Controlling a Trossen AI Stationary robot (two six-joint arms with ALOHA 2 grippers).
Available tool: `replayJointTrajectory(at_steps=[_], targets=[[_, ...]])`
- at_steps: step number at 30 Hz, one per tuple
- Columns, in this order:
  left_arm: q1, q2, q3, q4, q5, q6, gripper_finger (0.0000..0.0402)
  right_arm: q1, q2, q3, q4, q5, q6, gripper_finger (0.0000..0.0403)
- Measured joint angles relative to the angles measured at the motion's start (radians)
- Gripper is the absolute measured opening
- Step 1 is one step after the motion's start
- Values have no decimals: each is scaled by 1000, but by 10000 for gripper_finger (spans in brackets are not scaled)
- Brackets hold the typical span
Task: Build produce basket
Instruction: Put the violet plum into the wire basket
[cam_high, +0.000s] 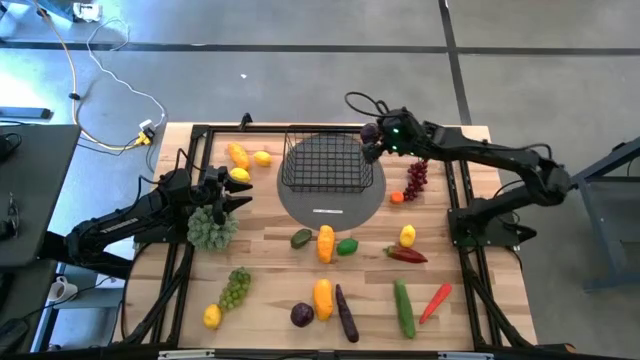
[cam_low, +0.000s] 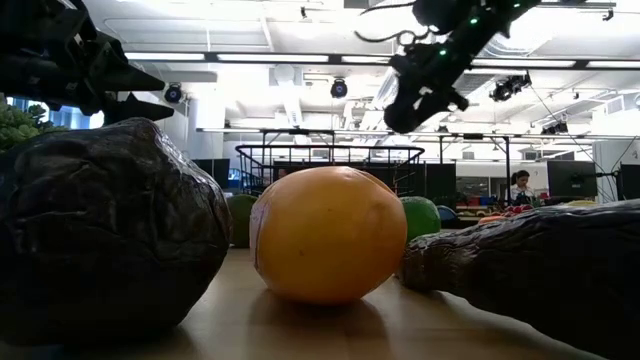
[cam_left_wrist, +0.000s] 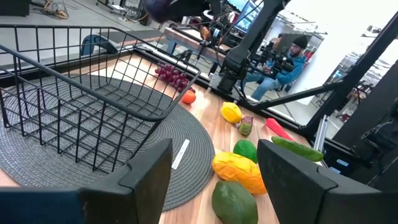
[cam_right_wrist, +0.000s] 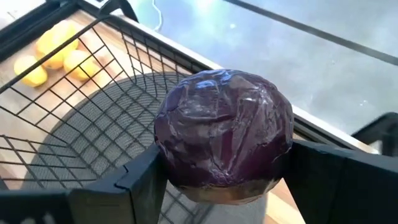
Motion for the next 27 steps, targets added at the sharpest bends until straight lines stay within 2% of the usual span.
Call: replayJointTrajectory(at_steps=[12, 27], targets=[[0, 0, 0, 0, 0, 0, 223, 0, 204, 67, 11, -35, 121, 253], [0, 0, 0, 0, 0, 0, 223, 0, 278, 67, 65, -26, 167, 301]])
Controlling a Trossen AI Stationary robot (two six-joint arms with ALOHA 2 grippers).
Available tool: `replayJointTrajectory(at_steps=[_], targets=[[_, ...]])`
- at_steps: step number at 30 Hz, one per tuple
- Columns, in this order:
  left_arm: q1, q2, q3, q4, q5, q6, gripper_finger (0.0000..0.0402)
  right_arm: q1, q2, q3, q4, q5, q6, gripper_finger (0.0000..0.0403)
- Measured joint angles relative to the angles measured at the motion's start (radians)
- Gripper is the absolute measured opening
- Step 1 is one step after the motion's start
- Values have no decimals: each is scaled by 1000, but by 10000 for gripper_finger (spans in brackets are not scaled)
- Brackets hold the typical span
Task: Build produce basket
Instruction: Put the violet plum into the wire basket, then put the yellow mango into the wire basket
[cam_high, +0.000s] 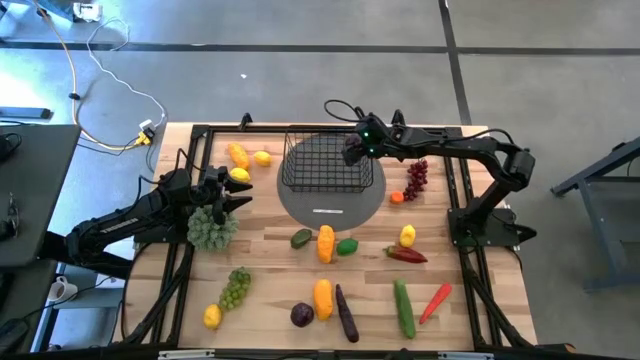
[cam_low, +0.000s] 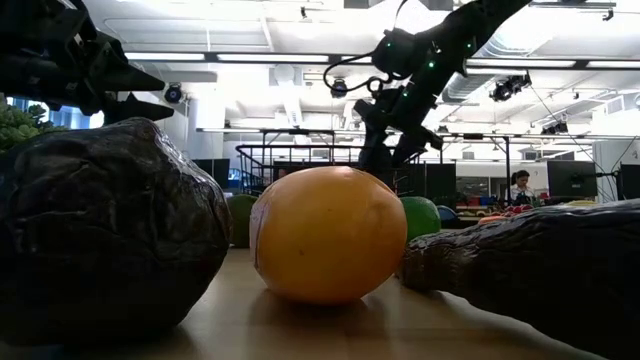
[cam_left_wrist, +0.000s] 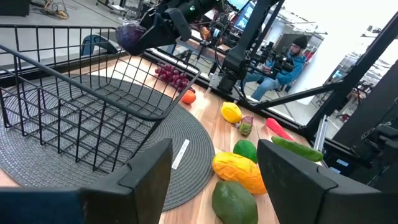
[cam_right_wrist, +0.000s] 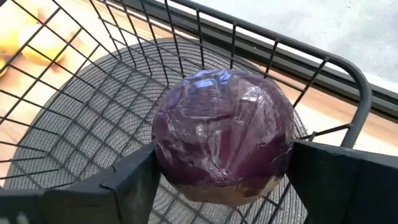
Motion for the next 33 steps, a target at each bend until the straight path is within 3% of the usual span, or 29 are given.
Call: replayJointTrajectory(at_steps=[10, 17, 33], targets=[[0, 0, 0, 0, 0, 0, 223, -3, 0, 0, -1, 46, 18, 356], [0, 0, 0, 0, 0, 0, 223, -3, -9, 0, 68, 42, -8, 358], [0, 0, 0, 0, 0, 0, 223, 9, -183, 0, 4, 39, -69, 358]])
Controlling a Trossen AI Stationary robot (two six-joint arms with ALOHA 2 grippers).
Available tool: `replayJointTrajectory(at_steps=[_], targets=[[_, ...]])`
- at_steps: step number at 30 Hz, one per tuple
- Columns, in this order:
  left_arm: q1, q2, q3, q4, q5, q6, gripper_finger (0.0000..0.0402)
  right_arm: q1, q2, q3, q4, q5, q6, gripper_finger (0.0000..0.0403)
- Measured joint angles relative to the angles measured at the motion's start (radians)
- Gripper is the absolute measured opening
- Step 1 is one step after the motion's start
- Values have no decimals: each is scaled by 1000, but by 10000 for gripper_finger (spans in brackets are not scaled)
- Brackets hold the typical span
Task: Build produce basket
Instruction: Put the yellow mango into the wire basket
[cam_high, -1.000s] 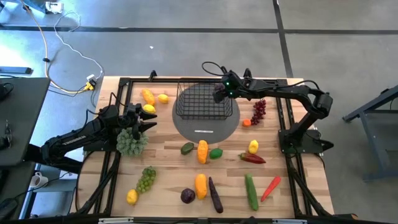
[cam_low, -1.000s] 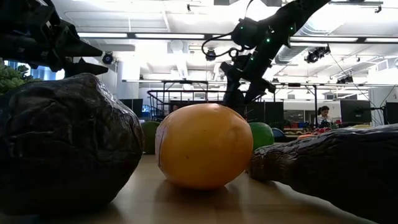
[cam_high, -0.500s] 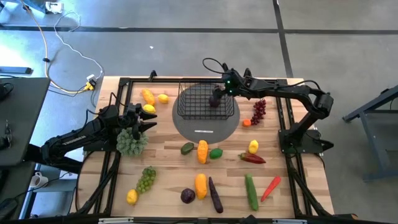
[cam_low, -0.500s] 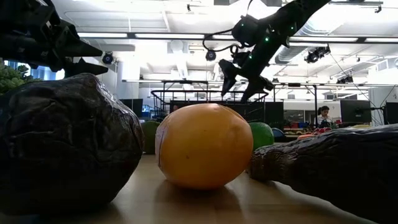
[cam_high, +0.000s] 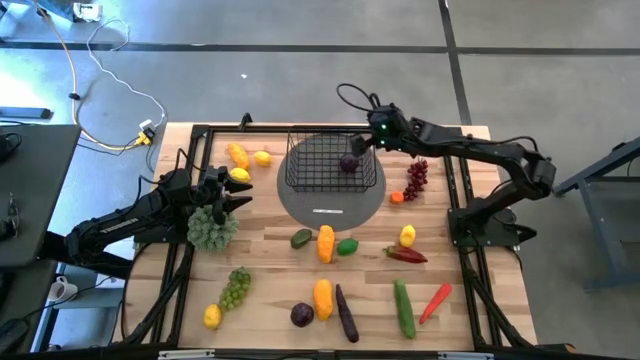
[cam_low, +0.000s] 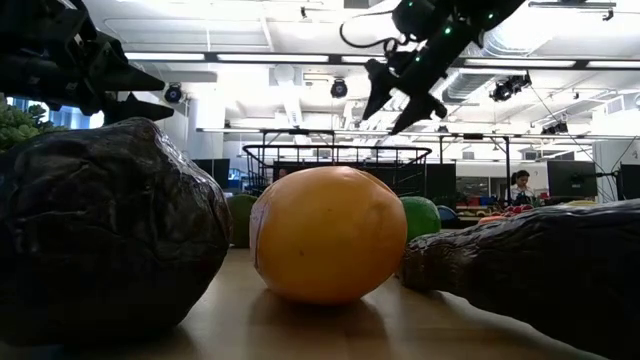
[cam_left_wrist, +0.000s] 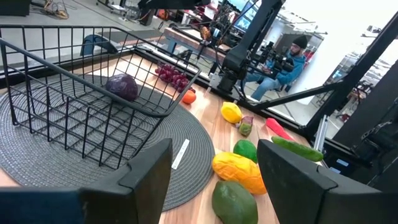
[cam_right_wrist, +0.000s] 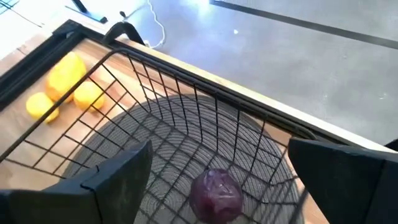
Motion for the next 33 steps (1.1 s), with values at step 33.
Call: replayJointTrajectory(at_steps=[33], targets=[[0, 0, 0, 18, -127, -337, 223, 89, -105, 0, -161, 3, 57, 358]])
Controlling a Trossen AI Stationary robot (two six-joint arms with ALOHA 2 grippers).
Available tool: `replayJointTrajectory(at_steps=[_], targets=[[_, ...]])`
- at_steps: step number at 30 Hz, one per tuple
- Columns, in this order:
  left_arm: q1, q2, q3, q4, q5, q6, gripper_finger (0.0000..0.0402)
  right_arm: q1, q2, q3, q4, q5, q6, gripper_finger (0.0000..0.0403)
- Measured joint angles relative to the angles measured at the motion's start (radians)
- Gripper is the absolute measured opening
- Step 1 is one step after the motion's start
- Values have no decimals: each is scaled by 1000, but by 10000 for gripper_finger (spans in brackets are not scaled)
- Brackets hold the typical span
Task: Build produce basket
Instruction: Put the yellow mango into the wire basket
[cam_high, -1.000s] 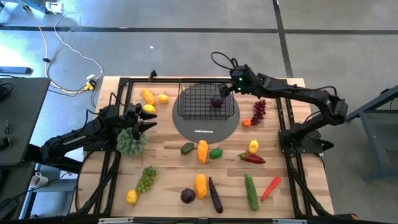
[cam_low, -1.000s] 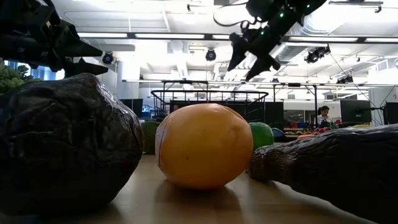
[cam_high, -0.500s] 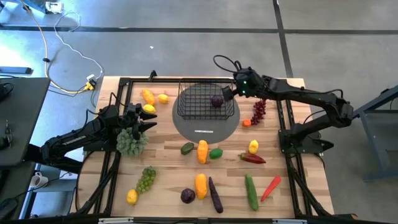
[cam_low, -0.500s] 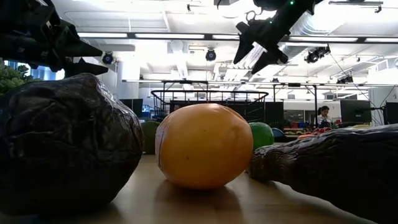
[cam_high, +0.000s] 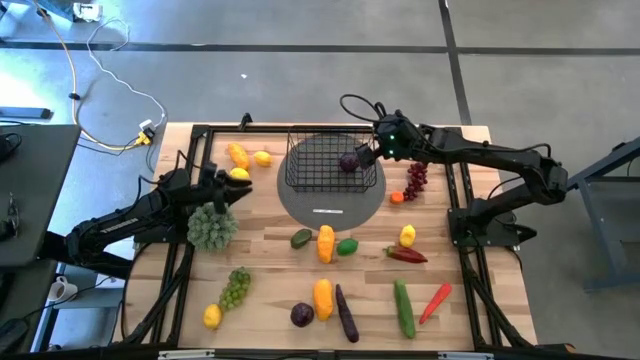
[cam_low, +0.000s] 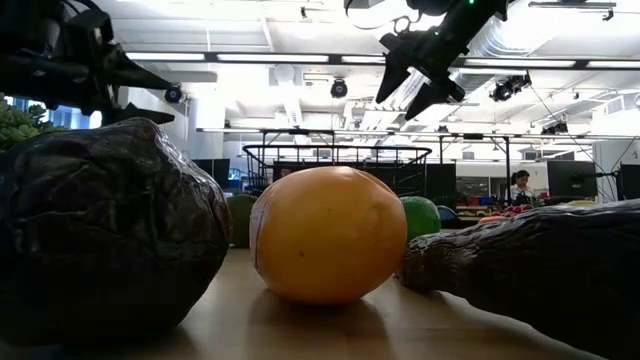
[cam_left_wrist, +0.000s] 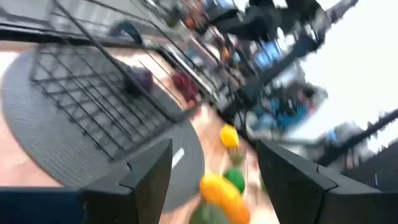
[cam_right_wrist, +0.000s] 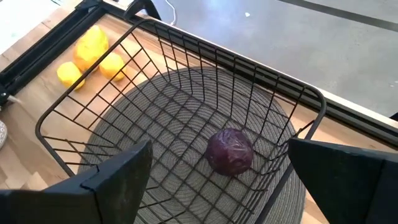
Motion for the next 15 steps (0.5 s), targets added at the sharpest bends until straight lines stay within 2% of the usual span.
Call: replayJointTrajectory(at_steps=[5, 10, 15], targets=[[0, 0, 0, 43, -124, -101, 223, 0, 0, 0, 0, 0, 0, 358], [0, 0, 0, 44, -144, -255, 223, 0, 0, 0, 1, 0, -1, 358], [1, 0, 0, 60, -162, -307, 223, 0, 0, 0, 1, 0, -3, 358]])
